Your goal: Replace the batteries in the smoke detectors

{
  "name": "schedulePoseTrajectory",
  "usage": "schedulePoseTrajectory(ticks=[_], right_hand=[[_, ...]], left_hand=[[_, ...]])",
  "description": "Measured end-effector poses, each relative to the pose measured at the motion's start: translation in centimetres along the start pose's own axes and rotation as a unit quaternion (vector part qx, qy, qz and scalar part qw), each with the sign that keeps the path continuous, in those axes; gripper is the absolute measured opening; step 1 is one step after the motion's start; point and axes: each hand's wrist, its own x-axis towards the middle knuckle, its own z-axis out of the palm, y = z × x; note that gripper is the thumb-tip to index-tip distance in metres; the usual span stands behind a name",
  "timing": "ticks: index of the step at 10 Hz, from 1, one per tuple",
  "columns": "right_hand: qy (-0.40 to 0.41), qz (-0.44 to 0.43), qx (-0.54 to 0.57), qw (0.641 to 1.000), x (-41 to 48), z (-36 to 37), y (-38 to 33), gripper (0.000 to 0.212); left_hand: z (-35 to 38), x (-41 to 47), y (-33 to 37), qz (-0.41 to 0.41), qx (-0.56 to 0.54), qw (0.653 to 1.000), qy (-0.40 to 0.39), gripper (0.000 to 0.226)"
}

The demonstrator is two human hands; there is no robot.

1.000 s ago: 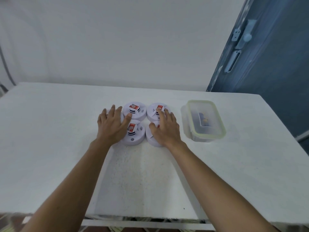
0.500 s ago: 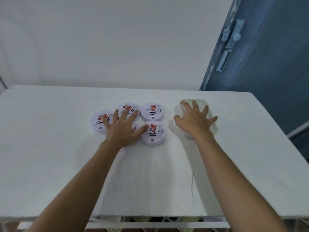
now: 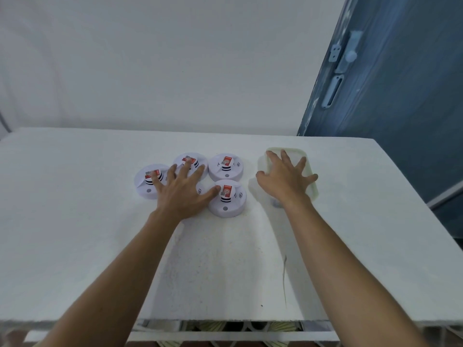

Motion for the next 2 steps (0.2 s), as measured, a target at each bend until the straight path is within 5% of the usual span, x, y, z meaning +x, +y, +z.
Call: schedulePoseTrajectory(ticks=[2], right_hand=[[0.074, -0.043, 0.049, 0.995, -0.18, -0.32, -0.56, 0.06]], left_hand=[[-1.34, 0.03, 0.46, 0.004, -0.07, 0.997, 0.045, 0.081]])
